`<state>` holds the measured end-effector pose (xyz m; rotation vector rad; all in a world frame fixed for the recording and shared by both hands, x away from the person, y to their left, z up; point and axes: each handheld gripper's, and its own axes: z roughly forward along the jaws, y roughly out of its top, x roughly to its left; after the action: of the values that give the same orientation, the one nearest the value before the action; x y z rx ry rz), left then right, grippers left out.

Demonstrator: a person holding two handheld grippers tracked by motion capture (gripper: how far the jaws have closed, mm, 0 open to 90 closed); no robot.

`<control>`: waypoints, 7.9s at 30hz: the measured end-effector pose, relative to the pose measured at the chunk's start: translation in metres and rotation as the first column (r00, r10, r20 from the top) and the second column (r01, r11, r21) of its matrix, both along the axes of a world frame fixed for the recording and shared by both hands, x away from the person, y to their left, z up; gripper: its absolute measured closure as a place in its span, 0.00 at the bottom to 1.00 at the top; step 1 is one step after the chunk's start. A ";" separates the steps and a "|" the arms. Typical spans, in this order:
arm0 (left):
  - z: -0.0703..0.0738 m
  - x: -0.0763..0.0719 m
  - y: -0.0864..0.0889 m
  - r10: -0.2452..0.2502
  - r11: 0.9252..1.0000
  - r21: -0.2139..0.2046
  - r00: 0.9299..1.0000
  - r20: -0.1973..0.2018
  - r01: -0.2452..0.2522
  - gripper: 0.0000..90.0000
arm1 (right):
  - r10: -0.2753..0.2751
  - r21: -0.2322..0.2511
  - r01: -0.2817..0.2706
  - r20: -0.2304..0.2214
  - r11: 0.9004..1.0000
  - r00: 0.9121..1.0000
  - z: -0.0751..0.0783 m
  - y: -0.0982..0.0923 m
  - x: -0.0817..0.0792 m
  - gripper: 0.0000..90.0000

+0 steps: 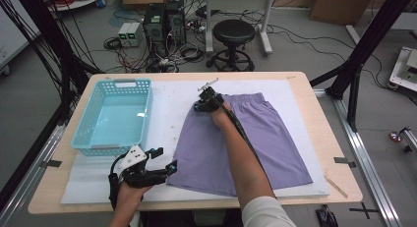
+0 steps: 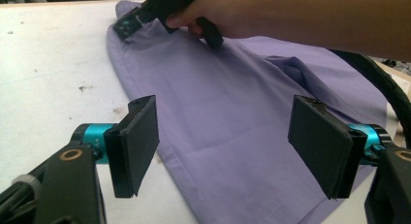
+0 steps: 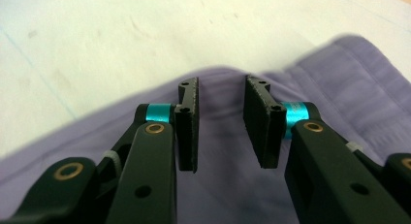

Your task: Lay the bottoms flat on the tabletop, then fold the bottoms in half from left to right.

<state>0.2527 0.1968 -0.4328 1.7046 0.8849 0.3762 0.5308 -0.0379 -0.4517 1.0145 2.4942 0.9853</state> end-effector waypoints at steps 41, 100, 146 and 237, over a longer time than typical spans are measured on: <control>0.000 0.014 -0.020 -0.009 0.996 -0.091 1.000 -0.025 0.007 0.28 | -0.019 0.002 0.019 -0.015 1.000 1.000 0.003 -0.135 -0.096 0.67; -0.027 -0.030 -0.035 0.186 0.931 0.338 0.976 -0.114 -0.137 0.81 | -0.226 0.221 0.190 0.150 0.957 0.963 0.038 -0.270 -0.206 0.23; -0.023 -0.036 -0.015 0.123 0.987 0.125 0.978 -0.171 -0.103 0.97 | 0.082 0.133 -0.086 0.042 0.987 0.996 0.030 -0.015 -0.070 0.56; 0.024 0.078 -0.206 -0.289 0.957 -0.051 0.948 -0.131 0.285 0.61 | -0.374 0.074 0.378 -0.063 0.923 0.925 0.049 -0.282 -0.072 0.71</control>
<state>0.3311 -0.0088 -0.4090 1.8150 0.7219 0.0486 0.4592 -0.3199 -0.4027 1.4899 2.1847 0.9576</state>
